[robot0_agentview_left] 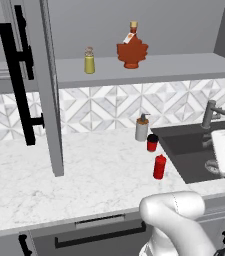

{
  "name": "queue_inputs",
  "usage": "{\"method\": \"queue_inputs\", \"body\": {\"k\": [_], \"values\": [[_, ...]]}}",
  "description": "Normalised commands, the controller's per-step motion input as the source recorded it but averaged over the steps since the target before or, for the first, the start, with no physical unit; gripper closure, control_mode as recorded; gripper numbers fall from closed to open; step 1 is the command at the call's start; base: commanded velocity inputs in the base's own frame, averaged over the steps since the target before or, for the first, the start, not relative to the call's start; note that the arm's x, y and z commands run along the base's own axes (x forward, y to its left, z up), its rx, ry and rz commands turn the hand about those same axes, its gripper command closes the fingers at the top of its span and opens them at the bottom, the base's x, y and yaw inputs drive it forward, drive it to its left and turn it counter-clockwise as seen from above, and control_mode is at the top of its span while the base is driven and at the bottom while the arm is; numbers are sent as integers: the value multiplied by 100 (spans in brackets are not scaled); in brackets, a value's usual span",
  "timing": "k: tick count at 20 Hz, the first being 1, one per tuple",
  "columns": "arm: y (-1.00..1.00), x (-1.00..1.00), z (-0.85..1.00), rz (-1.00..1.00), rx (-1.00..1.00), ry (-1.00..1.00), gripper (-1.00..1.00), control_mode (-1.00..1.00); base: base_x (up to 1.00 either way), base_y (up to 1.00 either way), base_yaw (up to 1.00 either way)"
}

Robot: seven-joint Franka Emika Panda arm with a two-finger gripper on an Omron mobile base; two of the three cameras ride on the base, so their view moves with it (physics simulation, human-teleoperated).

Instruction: Put the shaker and condiment bottle from the counter next to their counterparts in the cabinet.

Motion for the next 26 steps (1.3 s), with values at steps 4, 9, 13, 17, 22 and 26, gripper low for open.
{"method": "queue_inputs", "body": {"k": [4, 9, 13, 17, 22, 26], "values": [[0, 0, -49, 18, -1, -9, -100, -100, 0, 0, 0], [2, 10, -1, 2, 0, 0, -100, -100, 0, 0, 0], [7, 28, 0, 0, 0, 2, -100, -100, 0, 0, 0], [17, 12, -2, -3, -2, 9, -100, -100, 0, 0, 0], [30, 3, -8, -6, -5, 9, -100, -100, 0, 0, 0], [15, 9, -20, -4, -7, 4, -100, -100, 0, 0, 0]]}}
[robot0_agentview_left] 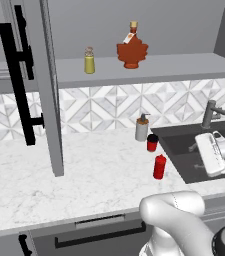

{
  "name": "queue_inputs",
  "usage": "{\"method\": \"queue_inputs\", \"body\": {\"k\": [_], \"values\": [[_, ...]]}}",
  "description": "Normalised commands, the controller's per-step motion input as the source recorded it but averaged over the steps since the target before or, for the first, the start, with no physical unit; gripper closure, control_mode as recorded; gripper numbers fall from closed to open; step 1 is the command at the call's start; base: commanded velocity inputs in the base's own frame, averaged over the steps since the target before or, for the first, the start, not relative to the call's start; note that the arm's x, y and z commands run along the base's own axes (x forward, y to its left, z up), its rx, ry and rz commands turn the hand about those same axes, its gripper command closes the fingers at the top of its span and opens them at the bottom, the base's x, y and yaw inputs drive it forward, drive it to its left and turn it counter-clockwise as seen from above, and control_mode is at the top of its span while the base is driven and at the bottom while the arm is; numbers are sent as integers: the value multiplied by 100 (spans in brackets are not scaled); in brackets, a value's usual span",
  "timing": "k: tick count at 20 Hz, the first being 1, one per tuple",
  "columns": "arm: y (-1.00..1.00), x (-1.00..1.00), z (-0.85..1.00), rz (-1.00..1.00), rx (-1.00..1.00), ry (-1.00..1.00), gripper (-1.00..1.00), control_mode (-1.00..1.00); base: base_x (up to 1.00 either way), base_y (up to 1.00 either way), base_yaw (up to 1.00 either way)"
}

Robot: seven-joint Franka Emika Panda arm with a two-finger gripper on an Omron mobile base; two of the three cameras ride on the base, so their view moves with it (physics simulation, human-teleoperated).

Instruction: Put the shaker and condiment bottle from the counter next to their counterparts in the cabinet.

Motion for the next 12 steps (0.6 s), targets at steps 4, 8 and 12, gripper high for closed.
{"method": "queue_inputs", "body": {"k": [4, 8, 12], "values": [[20, 18, -19, 0, -6, 0, -100, -100, 0, 0, 0], [16, 16, -20, 0, -5, 0, -100, -100, 0, 0, 0], [11, 26, -37, 0, -6, 0, -100, -100, 0, 0, 0]]}}
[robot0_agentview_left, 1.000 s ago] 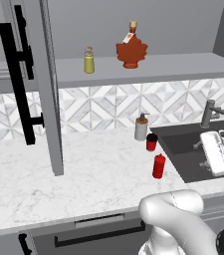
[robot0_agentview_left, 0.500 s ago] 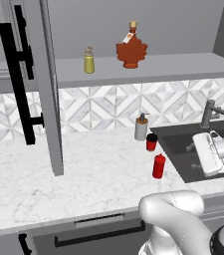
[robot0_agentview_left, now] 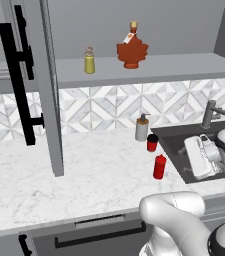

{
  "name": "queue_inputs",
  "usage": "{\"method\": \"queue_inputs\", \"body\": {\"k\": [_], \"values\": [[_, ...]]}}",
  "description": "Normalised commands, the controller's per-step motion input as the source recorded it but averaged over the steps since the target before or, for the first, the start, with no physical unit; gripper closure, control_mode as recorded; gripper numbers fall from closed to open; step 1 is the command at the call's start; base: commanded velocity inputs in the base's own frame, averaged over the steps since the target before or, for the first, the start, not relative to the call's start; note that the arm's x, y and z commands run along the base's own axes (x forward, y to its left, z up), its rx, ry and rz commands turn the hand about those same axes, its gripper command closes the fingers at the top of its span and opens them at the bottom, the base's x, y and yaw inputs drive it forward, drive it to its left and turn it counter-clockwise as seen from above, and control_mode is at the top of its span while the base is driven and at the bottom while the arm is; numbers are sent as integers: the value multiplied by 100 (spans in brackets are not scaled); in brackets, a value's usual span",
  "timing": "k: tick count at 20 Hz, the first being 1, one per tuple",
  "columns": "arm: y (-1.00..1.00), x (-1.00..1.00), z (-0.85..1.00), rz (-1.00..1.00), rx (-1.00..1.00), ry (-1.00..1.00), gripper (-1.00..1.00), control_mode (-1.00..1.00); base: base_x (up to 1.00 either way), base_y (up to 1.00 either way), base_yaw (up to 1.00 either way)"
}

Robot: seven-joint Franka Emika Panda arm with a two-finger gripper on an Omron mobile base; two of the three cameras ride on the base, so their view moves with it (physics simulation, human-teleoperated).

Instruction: Put the shaker and condiment bottle from the counter next to their counterparts in the cabinet.

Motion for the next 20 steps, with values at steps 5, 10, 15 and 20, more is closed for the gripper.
{"method": "queue_inputs", "body": {"k": [5, 10, 15, 20], "values": [[0, 14, -42, 1, -3, -3, -100, -100, 0, 0, 0], [0, 6, -25, 2, 0, -1, -100, -100, 0, 0, 0], [0, 27, -5, 0, 0, 0, -100, -100, 0, 0, 0], [0, 25, -4, 0, 0, 0, -100, -100, 0, 0, 0]]}}
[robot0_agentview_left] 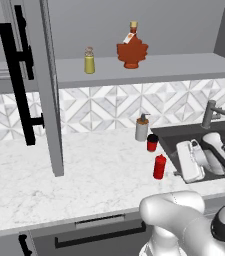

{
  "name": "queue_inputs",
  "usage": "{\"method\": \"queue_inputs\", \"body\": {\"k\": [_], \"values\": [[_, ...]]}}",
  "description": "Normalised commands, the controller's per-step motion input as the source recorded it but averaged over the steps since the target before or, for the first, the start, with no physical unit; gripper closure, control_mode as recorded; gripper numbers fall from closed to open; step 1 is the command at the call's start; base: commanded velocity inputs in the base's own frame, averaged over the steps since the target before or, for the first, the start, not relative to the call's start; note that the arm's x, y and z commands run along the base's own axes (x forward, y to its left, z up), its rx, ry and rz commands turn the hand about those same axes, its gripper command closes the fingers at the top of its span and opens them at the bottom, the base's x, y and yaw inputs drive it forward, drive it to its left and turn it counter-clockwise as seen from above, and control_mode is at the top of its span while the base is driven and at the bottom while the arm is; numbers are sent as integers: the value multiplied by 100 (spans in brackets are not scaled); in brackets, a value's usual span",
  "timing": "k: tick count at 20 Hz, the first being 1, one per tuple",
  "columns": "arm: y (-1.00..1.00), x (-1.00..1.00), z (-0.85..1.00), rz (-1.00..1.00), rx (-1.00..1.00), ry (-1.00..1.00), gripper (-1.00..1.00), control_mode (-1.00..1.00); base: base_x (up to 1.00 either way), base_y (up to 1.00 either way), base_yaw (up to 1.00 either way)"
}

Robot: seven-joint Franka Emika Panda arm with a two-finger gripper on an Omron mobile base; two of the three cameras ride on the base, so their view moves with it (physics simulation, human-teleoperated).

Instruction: Put the shaker and condiment bottle from the counter next to their counterparts in the cabinet.

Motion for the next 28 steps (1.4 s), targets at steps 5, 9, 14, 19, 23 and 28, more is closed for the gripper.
{"method": "queue_inputs", "body": {"k": [5, 9, 14, 19, 23, 28], "values": [[0, 16, -5, 0, 0, 0, -100, -100, 0, 0, 0], [0, 14, -5, 0, 0, 0, -100, -100, 0, 0, 0], [3, -10, 0, 0, 0, 4, -100, -100, 0, 0, 0], [16, -8, 0, 0, 0, 6, -100, -100, 0, 0, 0], [26, 0, -5, 0, 0, 8, -100, -100, 0, 0, 0], [6, 0, -11, 0, 0, 7, -100, -100, 0, 0, 0]]}}
